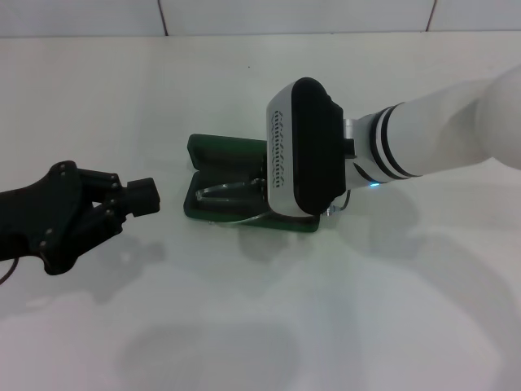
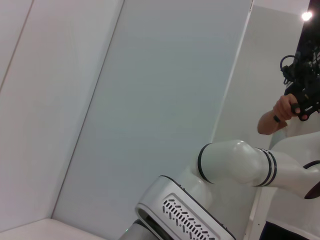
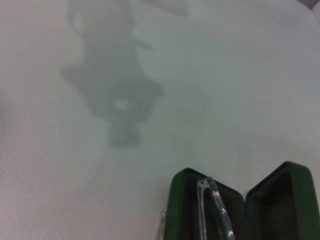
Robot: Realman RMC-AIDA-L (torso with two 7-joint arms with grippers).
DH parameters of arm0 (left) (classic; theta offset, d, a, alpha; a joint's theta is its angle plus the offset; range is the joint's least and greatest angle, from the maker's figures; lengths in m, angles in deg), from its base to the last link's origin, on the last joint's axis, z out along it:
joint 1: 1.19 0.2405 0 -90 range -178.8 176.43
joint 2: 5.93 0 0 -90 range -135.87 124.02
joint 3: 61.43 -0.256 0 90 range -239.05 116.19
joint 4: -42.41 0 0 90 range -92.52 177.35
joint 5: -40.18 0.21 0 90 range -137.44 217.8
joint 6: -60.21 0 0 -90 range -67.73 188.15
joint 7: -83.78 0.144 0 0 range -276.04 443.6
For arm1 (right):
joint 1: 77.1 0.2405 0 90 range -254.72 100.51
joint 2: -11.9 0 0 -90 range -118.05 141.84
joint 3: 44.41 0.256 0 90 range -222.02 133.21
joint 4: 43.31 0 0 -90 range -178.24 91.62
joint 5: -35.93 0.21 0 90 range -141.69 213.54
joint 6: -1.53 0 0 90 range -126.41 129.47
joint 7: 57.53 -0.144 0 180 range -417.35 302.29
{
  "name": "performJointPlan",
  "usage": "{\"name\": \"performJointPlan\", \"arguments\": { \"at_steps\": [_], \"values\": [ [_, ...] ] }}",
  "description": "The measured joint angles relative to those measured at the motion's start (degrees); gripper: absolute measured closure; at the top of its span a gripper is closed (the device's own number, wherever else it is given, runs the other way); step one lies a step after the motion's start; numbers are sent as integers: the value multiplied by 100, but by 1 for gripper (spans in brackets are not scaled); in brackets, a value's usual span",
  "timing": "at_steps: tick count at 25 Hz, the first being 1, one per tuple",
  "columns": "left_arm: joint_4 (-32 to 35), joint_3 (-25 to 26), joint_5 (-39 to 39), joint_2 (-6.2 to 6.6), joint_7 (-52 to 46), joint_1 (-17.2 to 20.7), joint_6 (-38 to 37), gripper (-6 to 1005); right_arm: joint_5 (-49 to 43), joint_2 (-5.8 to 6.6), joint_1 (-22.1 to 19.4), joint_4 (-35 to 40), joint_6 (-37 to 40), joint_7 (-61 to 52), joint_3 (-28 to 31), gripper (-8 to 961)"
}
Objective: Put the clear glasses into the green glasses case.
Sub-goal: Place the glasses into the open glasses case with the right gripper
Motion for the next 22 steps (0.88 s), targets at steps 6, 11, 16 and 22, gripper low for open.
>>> {"name": "performJointPlan", "arguments": {
  "at_steps": [6, 11, 16, 22],
  "values": [
    [-6, 0, 5, 1, 0, 0, -1, 948, 7, 0, -25, 23, -24, 0, 0, 879],
    [-6, 4, 7, 4, 0, 0, -3, 948, -6, 0, -25, 30, -14, 1, -23, 875],
    [-6, 10, 7, 4, 0, 0, -3, 948, -16, 0, -24, 39, -35, -1, -67, 854],
    [-6, 9, 7, 4, 0, 0, -3, 948, -18, 0, -23, 51, -35, -4, -73, 845]
  ]
}}
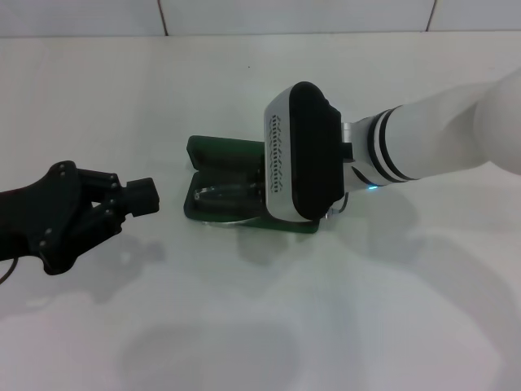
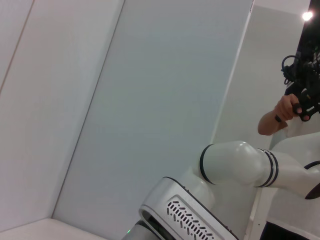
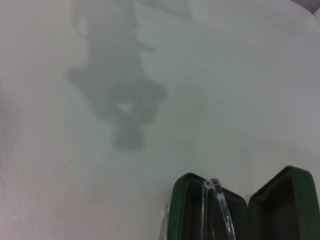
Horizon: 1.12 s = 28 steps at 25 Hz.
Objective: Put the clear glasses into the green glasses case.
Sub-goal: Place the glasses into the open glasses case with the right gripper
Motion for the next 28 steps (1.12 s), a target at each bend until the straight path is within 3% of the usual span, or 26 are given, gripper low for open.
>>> {"name": "performJointPlan", "arguments": {
  "at_steps": [15, 28],
  "values": [
    [0, 0, 0, 0, 0, 17, 0, 948, -23, 0, -206, 415, 120, 6, -68, 845],
    [0, 90, -1, 0, -33, 18, 0, 947, -327, 0, -716, 997, 383, -30, 31, 844]
  ]
}}
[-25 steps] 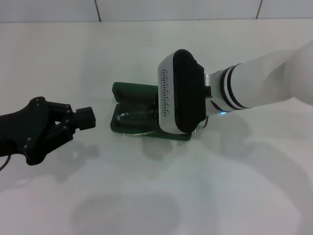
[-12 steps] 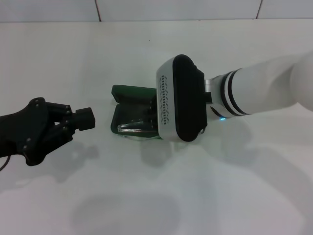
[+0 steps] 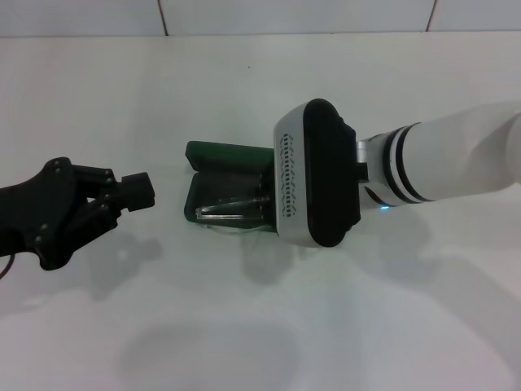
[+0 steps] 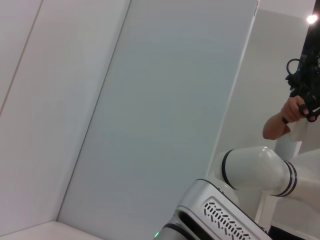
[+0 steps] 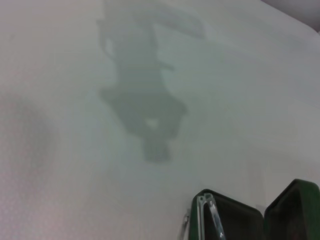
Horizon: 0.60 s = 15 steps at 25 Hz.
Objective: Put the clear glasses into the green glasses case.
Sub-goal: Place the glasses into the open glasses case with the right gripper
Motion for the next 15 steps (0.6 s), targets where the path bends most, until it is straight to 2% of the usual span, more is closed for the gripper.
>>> {"name": "performJointPlan", "arguments": {
  "at_steps": [15],
  "values": [
    [0, -3, -41, -1, -3, -2, -11, 947, 669, 0, 90, 7, 383, 43, 116, 844]
  ]
}}
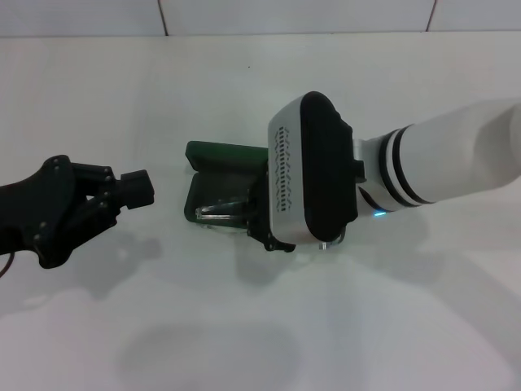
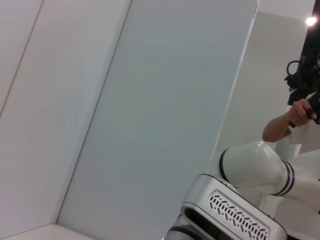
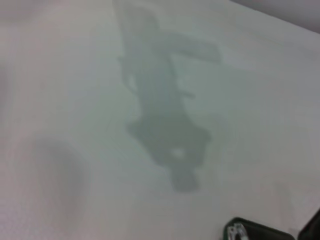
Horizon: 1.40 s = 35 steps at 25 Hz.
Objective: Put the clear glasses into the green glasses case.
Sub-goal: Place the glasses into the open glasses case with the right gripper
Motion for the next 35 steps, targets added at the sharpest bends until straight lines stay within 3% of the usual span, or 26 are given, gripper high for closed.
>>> {"name": "performJointPlan", "arguments": {
  "at_steps": [7, 11, 19, 23, 26, 30, 32, 35],
  "values": [
    [40, 132, -16, -13, -122, 23, -74, 947, 363, 0, 168, -72, 480, -43, 383, 845],
    [48, 271, 10, -11, -148, 50, -156, 947, 355, 10, 30, 68, 540, -44, 598, 846],
    [59, 271, 27, 77, -157, 54, -234, 947, 356, 19, -248, 719, 1521, -46, 1410, 849],
    [165, 271, 37, 202, -230, 64, -359, 947, 409, 18, -248, 998, 2205, -105, 1977, 850],
    [419, 274, 51, 324, -400, 157, -372, 947, 427, 31, -24, 1072, 2734, -339, 2315, 851],
    [674, 415, 157, 463, -552, 274, -376, 947, 245, 51, 806, 578, 3587, -832, 2583, 853],
    [706, 639, 336, 463, -637, 273, -379, 947, 128, 45, 1284, 112, 3891, -1044, 2675, 853],
    [726, 856, 485, 400, -694, 268, -391, 947, 92, 43, 1674, -388, 3996, -1091, 2730, 854]
  ]
}}
